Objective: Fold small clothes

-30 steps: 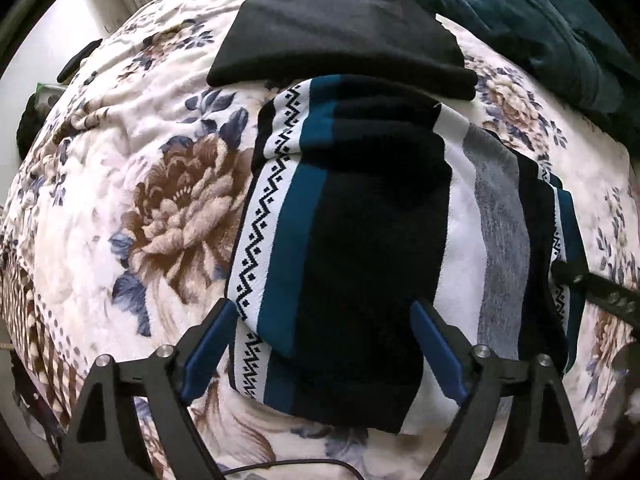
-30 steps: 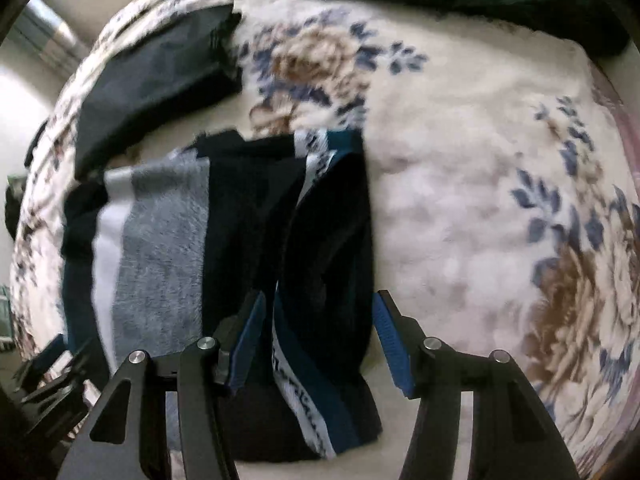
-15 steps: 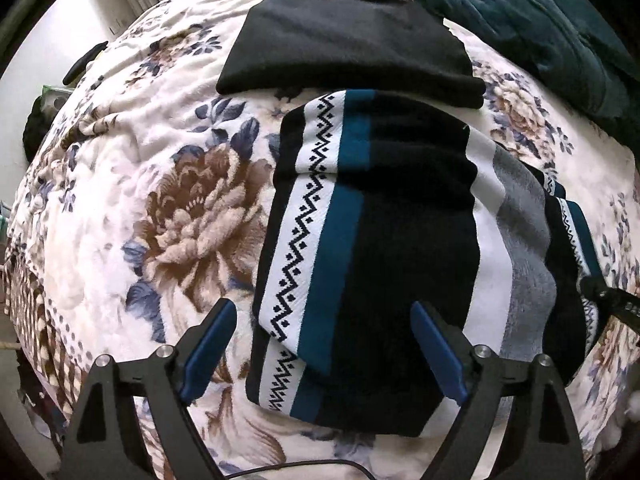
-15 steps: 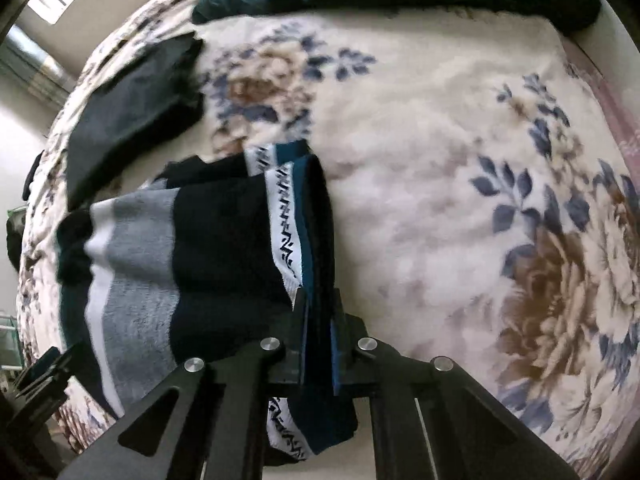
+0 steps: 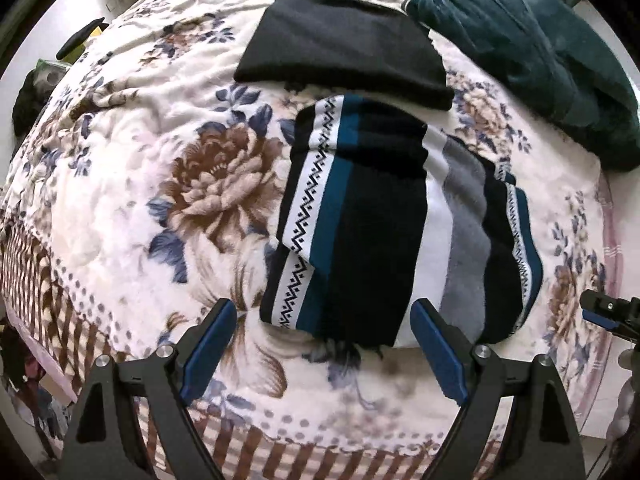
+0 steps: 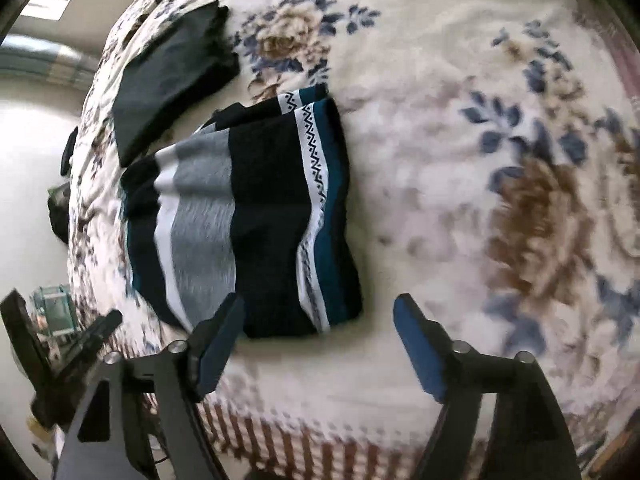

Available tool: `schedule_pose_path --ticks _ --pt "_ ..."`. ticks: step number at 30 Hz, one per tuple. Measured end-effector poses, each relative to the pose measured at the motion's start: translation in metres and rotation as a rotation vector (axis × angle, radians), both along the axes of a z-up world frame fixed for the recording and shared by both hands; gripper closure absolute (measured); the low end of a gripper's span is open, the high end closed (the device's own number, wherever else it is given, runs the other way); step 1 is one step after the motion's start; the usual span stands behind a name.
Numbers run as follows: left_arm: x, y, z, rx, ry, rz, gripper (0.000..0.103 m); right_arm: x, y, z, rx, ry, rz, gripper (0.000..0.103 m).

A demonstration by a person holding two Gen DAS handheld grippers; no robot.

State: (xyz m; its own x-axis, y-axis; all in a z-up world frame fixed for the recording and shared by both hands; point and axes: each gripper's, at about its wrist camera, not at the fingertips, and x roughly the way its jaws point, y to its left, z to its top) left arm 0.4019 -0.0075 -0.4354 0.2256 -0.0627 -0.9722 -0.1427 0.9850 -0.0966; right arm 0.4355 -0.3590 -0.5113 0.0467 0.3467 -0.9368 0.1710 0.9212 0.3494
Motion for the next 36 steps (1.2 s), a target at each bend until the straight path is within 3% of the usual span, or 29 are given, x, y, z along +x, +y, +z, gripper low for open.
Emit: schedule_pose_path --ticks 2,6,11,13,14,21,24,29,36 --pt "0.011 0.003 0.0 -0.001 -0.01 -0.001 0.014 0.007 -0.003 0.005 -0.006 -0.012 -0.002 0.024" --pt "0.057 0.011 -0.022 0.04 -0.059 0.0 0.014 0.062 0.004 -0.017 -0.033 -0.09 0.003 0.024" --pt "0.114 0.025 -0.066 0.029 -0.02 0.024 0.014 0.14 0.026 -0.09 -0.047 -0.043 0.027 0.025" --pt "0.126 0.031 -0.071 0.032 -0.025 0.039 0.014 0.154 0.033 -0.114 -0.058 0.004 0.054 0.058" --pt "0.128 0.032 -0.072 0.028 -0.025 0.041 0.014 0.155 0.034 -0.116 -0.061 0.006 0.051 0.088" --pt "0.134 0.037 -0.073 0.003 -0.011 0.058 0.014 0.135 0.039 -0.049 -0.17 -0.284 0.042 0.089" --pt "0.14 0.041 -0.068 -0.013 -0.005 0.069 0.014 0.14 0.041 -0.037 -0.187 -0.331 0.044 0.089" --pt "0.155 0.055 -0.058 -0.02 -0.028 0.1 0.014 0.166 0.045 -0.054 -0.205 -0.306 0.044 0.09" --pt "0.196 0.067 -0.125 -0.138 0.049 0.122 0.014 0.182 0.045 -0.098 -0.177 -0.181 0.012 0.089"
